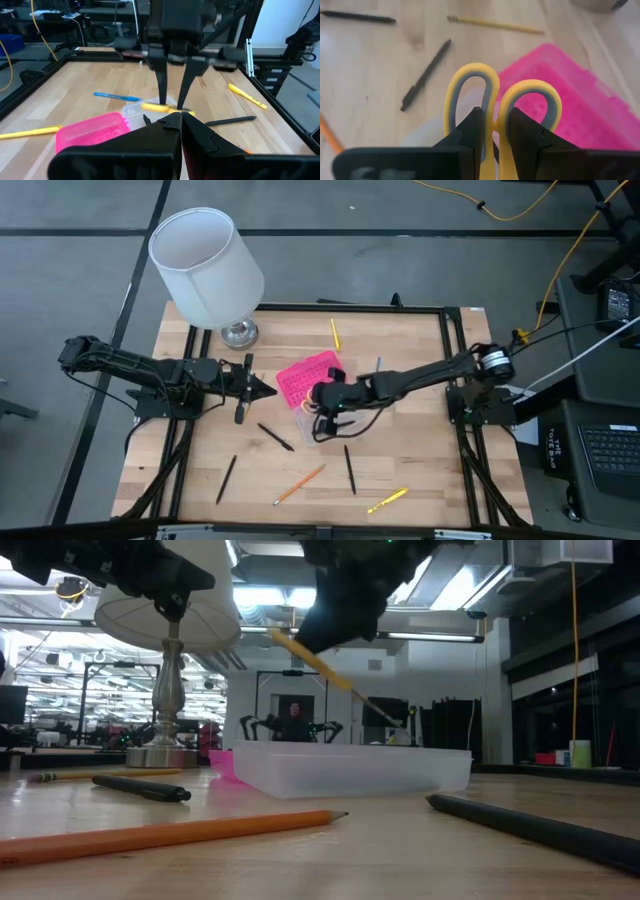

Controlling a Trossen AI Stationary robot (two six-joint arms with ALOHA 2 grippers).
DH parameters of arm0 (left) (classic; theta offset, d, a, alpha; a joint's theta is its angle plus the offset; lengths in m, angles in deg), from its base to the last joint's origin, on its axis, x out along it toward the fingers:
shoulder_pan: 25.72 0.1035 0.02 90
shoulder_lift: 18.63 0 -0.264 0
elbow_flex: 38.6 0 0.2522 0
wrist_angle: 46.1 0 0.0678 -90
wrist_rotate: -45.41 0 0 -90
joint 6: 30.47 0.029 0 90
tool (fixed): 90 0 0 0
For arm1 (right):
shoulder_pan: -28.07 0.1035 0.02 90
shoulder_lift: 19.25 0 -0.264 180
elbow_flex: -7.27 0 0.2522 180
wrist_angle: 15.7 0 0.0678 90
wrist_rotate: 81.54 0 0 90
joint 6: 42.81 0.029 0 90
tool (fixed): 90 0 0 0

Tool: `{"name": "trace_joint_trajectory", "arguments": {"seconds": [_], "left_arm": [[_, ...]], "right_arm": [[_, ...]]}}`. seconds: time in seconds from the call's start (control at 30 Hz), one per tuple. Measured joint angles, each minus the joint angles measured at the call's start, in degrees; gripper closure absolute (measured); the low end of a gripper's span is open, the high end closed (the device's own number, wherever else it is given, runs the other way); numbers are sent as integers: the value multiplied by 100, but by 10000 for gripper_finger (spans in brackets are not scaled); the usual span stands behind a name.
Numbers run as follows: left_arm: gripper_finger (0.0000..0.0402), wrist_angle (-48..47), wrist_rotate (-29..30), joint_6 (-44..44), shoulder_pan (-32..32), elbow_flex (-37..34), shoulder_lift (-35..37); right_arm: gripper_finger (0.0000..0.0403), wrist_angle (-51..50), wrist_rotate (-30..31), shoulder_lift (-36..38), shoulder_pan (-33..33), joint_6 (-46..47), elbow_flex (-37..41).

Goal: Pick & place school supplies into a supply box
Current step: Put the yellow scissors into the supply box

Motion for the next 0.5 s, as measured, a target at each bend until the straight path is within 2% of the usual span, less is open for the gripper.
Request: {"name": "trace_joint_trajectory", "arguments": {"seconds": [0.2,0.5], "left_arm": [[398,13,1,-38,-1,-1,1],[398,7,2,-38,1,-2,1]], "right_arm": [[328,-444,0,-147,-8,227,-4],[328,-435,-6,-193,-8,248,-4]]}}
